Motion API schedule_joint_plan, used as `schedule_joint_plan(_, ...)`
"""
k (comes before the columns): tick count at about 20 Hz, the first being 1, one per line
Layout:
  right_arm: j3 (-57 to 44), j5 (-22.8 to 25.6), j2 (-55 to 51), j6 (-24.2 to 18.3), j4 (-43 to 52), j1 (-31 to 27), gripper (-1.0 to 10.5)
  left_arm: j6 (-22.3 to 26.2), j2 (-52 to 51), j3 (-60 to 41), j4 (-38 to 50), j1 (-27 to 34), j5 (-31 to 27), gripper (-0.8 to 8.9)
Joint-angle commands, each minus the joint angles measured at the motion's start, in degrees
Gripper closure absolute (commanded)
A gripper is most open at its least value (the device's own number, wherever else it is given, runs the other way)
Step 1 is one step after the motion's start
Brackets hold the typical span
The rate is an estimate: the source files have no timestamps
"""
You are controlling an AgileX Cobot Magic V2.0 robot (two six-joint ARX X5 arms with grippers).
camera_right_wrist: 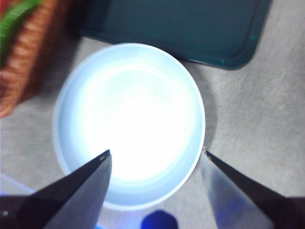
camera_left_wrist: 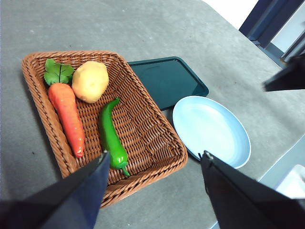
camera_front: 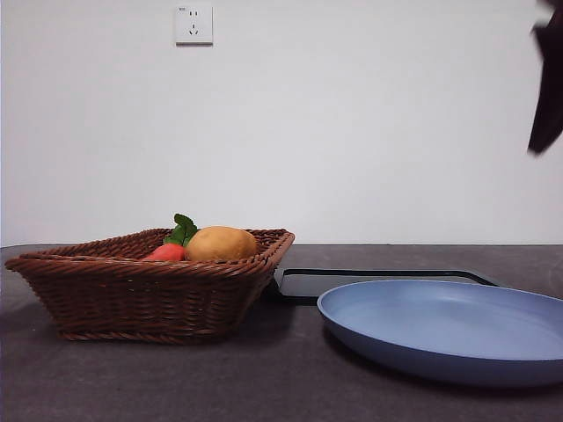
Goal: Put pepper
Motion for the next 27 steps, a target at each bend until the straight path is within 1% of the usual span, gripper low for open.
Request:
schedule_joint_plan(1,0.9,0.1,5.3,0.3,2.1,0.2,6.2,0.9,0.2,0.9,0.4,0.0,0.1,4.76)
schedule_joint_plan(2,0.9,0.5,7.7,0.3,3.1,0.2,6.2,0.9,0.2,0.9,0.4,0.0,0.1,4.77)
schedule_joint_plan(4,0.9,2.9,12.1,0.1,4.8,0.2,6.2,0.9,0.2,0.9,0.4,0.0,0.1,4.76)
schedule_joint_plan(7,0.9,3.2,17.3,-0.8,6.6,0.1,6.2,0.9,0.2,0.9,0.4,0.0,0.1,4.77)
schedule_joint_plan(9,0.9,4.6,20.0,-1.5,8.0,0.1,6.2,0.9,0.2,0.9,0.4,0.0,0.1,4.76)
schedule_joint_plan(12,0.9,4.6,23.3,-1.8,9.2,0.2,6.3,0.9,0.2,0.9,0.4,0.0,0.1,4.77)
schedule_joint_plan(16,0.9,4.4,26.3,-1.8,10.5,0.2,6.9,0.9,0.2,0.9,0.4,0.0,0.0,4.76)
schedule_joint_plan(22,0.9,4.0,28.5,-1.8,10.6,0.1,8.1,0.9,0.2,0.9,0.4,0.0,0.0,4.77)
schedule_joint_plan(25,0.9,4.0,29.4,-1.7,10.6,0.1,9.2,0.9,0.2,0.9,0.4,0.0,0.0,4.76)
schedule_joint_plan(26,0.9,4.0,29.4,-1.5,10.5,0.1,9.4,0.9,0.2,0.9,0.4,0.0,-0.1,4.77)
schedule_joint_plan(27,0.9,4.0,29.4,-1.1,10.5,0.1,9.4,0.9,0.2,0.9,0.4,0.0,-0.1,4.76)
